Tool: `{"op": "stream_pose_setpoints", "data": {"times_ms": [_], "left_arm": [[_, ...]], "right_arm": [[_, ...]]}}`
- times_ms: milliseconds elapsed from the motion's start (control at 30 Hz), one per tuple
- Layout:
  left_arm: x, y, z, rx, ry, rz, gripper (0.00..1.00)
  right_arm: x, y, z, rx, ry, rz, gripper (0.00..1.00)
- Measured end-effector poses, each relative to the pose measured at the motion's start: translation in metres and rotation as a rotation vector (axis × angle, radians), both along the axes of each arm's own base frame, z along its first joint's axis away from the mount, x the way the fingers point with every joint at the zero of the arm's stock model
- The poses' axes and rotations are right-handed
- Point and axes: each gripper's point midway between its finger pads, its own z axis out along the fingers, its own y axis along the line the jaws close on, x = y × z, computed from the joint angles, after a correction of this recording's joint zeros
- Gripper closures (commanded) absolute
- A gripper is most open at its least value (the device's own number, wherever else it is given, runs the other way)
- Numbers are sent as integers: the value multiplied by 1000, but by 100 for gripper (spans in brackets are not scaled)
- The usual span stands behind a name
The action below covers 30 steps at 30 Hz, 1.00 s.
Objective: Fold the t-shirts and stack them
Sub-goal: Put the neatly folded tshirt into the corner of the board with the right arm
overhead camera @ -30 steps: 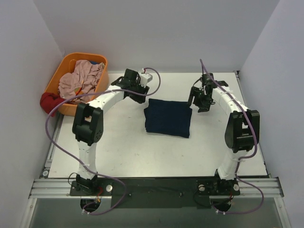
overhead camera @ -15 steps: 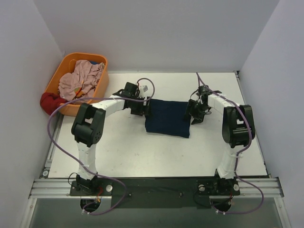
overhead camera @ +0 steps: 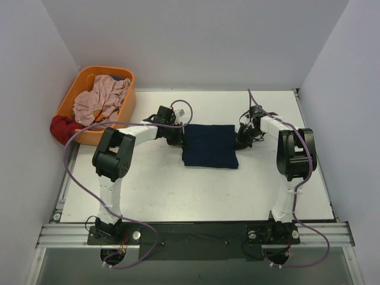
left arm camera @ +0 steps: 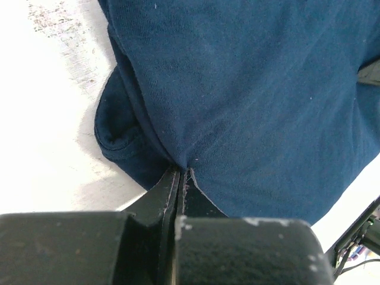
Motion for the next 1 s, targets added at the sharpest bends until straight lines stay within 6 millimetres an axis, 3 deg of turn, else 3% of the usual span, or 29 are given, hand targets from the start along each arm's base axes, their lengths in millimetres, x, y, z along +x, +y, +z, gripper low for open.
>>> {"op": "stream_pose_setpoints", "data": {"times_ms": [33,67,100,133,267,400,533,667,833,867,900,1000], "left_arm": [[0,0,0,0,-1,-1,93],[0,0,0,1,-2,-2,76],[1,0,1,1,-5,-4,69],[2,-1,2,1,-8,-9,54],[2,-5,8,-19,-13,-37,34],[3,-4,14,-14,-34,-67,27],[5,14,18,32,-48,-62,26],[13,32,37,57,-101,-45,25],[18,39,68,66,-190,-54,25],[18,39,72,66,-201,-57,25],[18,41,78,69,-221,-64,25],[20,43,79,71,-227,-63,25]], "right_arm": [[2,-2,1,3,-5,-3,100],[4,-4,3,5,-8,-5,100],[7,-7,5,7,-13,-5,100],[9,-10,7,11,-16,-4,100],[16,-22,16,3,-44,30,100],[12,-30,17,-26,-55,102,100],[-1,-41,13,-72,-27,172,100],[-20,-54,10,-112,-5,235,100],[-63,-77,11,-159,55,261,100],[-76,-81,12,-167,73,261,100],[-110,-93,18,-198,129,270,100],[-132,-105,23,-259,171,307,100]]}}
